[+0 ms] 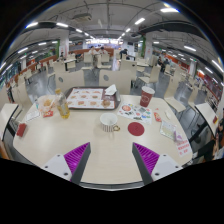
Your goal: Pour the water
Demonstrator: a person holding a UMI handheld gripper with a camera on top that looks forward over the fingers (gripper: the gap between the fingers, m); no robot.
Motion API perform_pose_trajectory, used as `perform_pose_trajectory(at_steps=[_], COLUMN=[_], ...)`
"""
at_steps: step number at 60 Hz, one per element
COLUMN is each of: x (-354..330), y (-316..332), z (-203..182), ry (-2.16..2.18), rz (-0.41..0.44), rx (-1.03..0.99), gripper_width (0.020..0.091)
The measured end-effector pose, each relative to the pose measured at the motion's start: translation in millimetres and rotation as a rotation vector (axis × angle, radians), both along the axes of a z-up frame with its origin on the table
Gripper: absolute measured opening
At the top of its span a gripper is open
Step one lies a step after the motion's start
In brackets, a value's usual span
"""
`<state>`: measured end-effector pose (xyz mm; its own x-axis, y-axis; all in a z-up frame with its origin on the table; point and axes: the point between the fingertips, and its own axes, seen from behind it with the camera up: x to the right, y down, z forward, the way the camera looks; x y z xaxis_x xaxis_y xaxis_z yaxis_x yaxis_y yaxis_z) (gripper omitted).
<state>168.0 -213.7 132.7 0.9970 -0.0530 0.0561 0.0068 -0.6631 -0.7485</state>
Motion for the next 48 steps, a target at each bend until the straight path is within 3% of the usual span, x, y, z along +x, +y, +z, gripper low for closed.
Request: perform_pose_trajectory(at_steps=[19, 31, 48], x=[-61.4, -137.2, -235.2], y=[26.0, 41.7, 140.5], z=[-9.7, -27.2, -44.2], ry=[-0.017, 0.018, 0.074], rz=[-0.014, 0.002, 0.040], rx=[-0.010, -0.013, 0.120], gripper_width=[0.0855, 0.0855, 0.0857])
